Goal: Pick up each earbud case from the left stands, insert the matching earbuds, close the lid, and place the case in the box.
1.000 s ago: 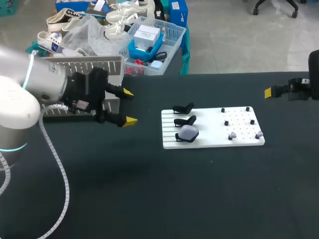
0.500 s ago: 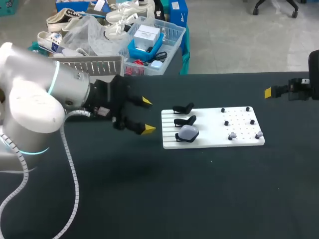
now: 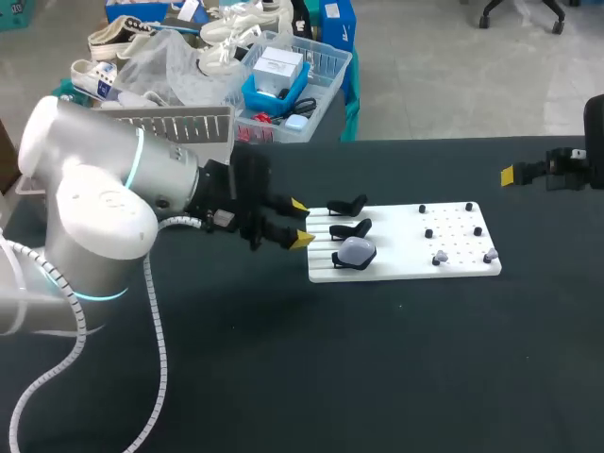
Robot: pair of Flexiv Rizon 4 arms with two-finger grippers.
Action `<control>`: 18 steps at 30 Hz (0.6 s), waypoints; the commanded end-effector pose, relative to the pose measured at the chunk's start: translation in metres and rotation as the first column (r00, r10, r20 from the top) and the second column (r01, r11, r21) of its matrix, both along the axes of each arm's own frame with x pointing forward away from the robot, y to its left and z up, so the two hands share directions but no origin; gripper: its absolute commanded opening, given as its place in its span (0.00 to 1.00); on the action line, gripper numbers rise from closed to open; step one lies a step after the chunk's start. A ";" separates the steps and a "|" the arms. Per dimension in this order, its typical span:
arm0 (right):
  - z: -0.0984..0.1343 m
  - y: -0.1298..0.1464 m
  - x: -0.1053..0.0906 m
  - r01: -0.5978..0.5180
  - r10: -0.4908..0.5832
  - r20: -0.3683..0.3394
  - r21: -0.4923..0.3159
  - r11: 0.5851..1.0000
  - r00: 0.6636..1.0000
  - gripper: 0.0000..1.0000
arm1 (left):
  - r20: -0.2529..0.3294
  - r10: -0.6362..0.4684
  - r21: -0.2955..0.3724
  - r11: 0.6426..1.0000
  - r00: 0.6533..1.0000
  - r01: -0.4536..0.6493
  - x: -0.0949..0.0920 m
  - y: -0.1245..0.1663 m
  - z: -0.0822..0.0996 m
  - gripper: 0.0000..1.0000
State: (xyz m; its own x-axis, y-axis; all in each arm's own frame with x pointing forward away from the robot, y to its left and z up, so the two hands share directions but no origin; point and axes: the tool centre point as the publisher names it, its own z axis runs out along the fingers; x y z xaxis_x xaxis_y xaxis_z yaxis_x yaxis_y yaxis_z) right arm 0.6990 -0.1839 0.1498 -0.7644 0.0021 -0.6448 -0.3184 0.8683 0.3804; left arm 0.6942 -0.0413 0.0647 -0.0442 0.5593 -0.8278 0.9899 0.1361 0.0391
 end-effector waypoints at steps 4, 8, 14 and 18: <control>-0.001 -0.001 0.001 -0.003 0.003 0.000 0.002 1.000 1.000 1.00 | -0.009 -0.008 -0.023 1.000 1.000 0.008 -0.003 -0.005 -0.004 0.53; -0.001 -0.001 0.001 -0.003 0.003 0.000 0.002 1.000 1.000 1.00 | -0.018 -0.017 -0.030 0.999 1.000 0.017 -0.006 -0.009 -0.008 0.60; -0.001 -0.001 0.001 -0.003 0.003 0.000 0.002 1.000 1.000 1.00 | -0.012 -0.020 -0.037 0.999 1.000 0.020 -0.008 -0.017 -0.016 0.49; -0.001 -0.001 0.001 -0.003 0.003 0.000 0.002 1.000 1.000 1.00 | -0.006 -0.023 -0.032 0.999 1.000 0.022 -0.008 -0.021 -0.024 0.48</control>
State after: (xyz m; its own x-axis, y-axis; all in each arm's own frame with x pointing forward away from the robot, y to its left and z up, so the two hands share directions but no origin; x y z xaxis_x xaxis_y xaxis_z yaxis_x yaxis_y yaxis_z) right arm 0.6990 -0.1839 0.1498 -0.7644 0.0022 -0.6448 -0.3184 0.8683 0.3804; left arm 0.6845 -0.0574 0.0487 -0.0398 0.5387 -0.8416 0.9937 0.1098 0.0234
